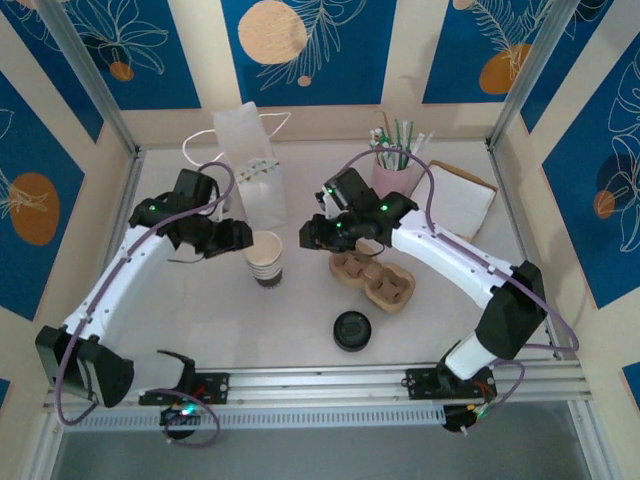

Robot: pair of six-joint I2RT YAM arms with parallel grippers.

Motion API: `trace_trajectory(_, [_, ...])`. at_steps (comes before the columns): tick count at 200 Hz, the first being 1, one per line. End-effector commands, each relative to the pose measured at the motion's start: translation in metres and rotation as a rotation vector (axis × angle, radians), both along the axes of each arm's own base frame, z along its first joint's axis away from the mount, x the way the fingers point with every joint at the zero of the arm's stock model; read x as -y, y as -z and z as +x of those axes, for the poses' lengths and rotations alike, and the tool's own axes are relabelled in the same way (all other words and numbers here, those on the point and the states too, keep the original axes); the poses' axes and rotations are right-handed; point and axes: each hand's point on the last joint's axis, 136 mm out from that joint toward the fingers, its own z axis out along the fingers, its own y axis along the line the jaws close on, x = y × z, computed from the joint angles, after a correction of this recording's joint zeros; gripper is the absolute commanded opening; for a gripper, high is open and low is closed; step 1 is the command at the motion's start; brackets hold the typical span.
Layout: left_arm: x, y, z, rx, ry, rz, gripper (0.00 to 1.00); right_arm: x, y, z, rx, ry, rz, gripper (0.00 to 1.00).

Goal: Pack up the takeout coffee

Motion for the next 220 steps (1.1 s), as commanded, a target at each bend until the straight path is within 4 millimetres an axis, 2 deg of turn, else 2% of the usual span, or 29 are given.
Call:
trace_trajectory(1, [-0.004,-0.022,-0.014,0.049,0.075,0.124,0.53,-0.003,-0.010,-0.003,-0.027,0.000,0.091,0.36])
trace_trajectory(21, [0.008,-0.028,-0.022,0.048,0.155,0.192,0.50,-0.010,-0.006,-0.002,-0.072,-0.011,0.162,0.34])
trace_trajectory(47, [0.024,-0.026,-0.028,0.041,0.248,0.284,0.48,-0.012,0.003,0.001,-0.101,-0.004,0.185,0.34])
trace_trajectory(113, [0.065,0.006,-0.027,-0.019,0.427,0.429,0.42,-0.009,0.019,0.002,-0.175,0.015,0.247,0.34])
trace_trajectory(164, [0.072,0.020,-0.021,-0.046,0.454,0.470,0.25,-0.017,0.027,-0.004,-0.221,-0.001,0.293,0.36])
trace_trajectory(220, [0.077,0.026,-0.019,-0.054,0.461,0.468,0.17,-0.029,0.034,-0.009,-0.255,-0.027,0.324,0.37])
